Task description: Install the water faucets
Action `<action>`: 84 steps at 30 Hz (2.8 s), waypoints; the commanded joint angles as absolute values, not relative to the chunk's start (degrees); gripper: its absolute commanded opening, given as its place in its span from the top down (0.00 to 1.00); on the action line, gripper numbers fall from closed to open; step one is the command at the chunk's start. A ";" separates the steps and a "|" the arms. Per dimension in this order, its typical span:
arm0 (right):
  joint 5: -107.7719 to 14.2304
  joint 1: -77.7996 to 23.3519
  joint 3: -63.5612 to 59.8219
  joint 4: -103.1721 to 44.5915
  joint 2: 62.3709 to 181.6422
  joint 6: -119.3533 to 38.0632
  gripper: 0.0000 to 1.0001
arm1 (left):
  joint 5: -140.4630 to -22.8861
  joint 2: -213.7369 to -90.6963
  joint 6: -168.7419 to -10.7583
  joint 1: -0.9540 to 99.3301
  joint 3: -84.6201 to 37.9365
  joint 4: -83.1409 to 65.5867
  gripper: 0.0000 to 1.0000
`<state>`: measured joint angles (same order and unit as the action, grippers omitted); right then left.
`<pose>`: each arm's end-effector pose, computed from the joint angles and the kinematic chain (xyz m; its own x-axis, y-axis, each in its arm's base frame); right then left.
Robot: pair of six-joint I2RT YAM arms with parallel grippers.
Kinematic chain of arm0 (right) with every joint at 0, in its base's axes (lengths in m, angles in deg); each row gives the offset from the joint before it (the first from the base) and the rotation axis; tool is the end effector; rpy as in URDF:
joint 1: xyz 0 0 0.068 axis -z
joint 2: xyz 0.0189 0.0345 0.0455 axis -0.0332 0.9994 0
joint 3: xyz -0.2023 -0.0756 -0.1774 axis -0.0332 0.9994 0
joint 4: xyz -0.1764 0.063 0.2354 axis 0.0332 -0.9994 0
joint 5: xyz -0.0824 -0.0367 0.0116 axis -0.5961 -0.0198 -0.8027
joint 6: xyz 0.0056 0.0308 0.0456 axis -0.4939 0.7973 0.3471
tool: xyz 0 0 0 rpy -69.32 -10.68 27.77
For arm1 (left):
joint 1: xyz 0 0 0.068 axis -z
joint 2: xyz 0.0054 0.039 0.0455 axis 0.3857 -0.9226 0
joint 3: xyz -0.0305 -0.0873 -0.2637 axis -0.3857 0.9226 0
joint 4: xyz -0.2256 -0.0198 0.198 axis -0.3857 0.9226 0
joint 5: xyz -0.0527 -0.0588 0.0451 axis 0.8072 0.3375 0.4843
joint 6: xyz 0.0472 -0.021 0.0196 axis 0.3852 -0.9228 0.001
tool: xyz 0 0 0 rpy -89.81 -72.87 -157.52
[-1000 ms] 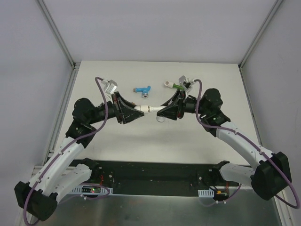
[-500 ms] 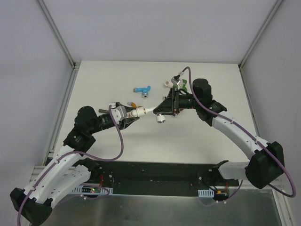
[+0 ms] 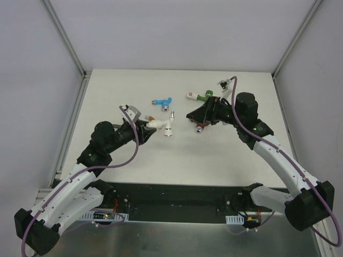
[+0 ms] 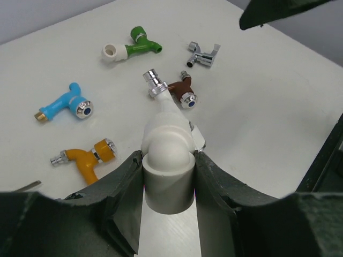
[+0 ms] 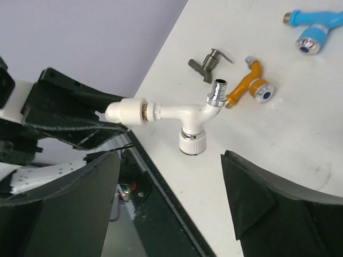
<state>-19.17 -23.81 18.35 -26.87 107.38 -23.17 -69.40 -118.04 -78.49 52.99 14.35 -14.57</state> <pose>0.2682 0.1531 0.3490 -0.4884 0.1377 -0.8617 -0.7314 0.4740 0.4903 0.1808 -0.1211 0.3201 0.0129 -0.0137 -0.9998 0.7754 0.6314 0.0014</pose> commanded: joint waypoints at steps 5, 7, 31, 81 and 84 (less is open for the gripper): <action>-21.99 -26.30 24.88 -19.13 100.17 -46.46 0.11 | -77.54 -114.96 -102.06 52.40 10.95 -16.36 1.00; -23.20 -29.11 28.65 -12.99 98.94 -52.87 0.08 | -79.91 -114.95 -106.63 52.13 9.02 -12.23 1.00; -39.90 -47.31 35.36 2.32 105.87 -95.27 0.01 | -53.38 -125.94 -130.81 42.82 -3.73 -5.97 1.00; -13.54 -28.43 12.59 -18.41 114.75 -34.63 0.60 | -36.14 -130.86 -98.02 43.34 -3.64 10.03 1.00; -12.84 -26.67 13.38 -18.41 113.79 -32.70 0.40 | -38.25 -130.25 -99.17 43.43 -1.72 7.49 1.00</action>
